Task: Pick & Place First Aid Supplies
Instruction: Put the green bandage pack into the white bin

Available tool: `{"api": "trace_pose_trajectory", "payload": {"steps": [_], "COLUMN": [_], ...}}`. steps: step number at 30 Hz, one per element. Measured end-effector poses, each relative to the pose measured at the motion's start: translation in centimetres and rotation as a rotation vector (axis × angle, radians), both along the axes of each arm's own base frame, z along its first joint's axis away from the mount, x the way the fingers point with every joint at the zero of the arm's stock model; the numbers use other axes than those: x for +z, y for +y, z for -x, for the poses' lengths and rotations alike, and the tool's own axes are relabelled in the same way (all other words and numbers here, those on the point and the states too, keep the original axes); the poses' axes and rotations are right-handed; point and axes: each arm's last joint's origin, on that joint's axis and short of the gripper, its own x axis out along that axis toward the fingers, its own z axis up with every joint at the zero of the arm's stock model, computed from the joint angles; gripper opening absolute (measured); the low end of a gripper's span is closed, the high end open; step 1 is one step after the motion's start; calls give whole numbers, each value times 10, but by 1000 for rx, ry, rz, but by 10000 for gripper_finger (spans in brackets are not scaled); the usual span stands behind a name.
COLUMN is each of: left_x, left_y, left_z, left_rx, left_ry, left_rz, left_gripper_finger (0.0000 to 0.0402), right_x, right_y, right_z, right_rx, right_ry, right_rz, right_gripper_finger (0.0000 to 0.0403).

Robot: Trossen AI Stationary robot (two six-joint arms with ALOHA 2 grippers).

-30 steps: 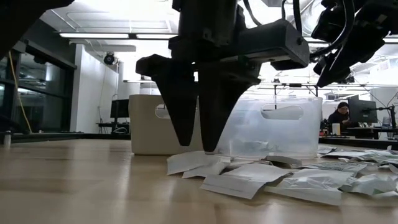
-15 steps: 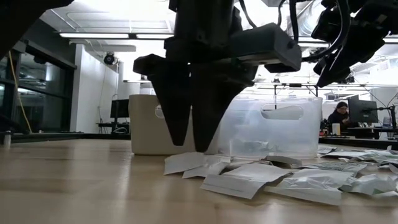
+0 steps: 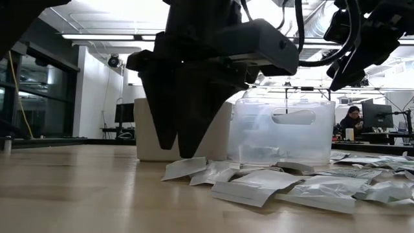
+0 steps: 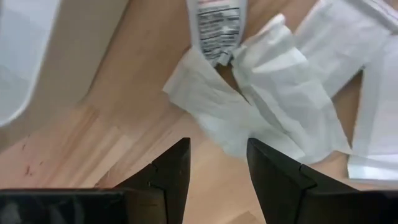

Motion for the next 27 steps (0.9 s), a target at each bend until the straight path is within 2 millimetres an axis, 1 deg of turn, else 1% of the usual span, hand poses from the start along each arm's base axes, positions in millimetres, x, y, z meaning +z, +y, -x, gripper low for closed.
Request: {"api": "trace_pose_trajectory", "payload": {"steps": [6, 11, 14, 18, 22, 25, 27], "left_x": [0, 0, 0, 0, 0, 0, 0], "left_y": [0, 1, 1, 1, 1, 1, 1], "left_z": [-5, -3, -3, -4, -4, -3, -2], "left_rx": [-111, -218, -324, -536, -700, -797, -826], "left_ry": [-37, -14, -9, -5, 11, 26, 46], "left_rz": [20, 9, 7, 19, 24, 30, 33], "left_gripper_finger": [156, 156, 156, 156, 156, 156, 156], "right_x": [0, 0, 0, 0, 0, 0, 0], "right_y": [0, 0, 0, 0, 0, 0, 0], "right_z": [0, 0, 0, 0, 0, 0, 0], "right_rx": [-1, -2, -6, -7, -7, -7, -7], "right_ry": [0, 0, 1, 1, 1, 1, 1], "right_rz": [1, 1, -3, -4, -4, -4, -4], "right_gripper_finger": [222, 222, 222, 222, 222, 222, 222]}}
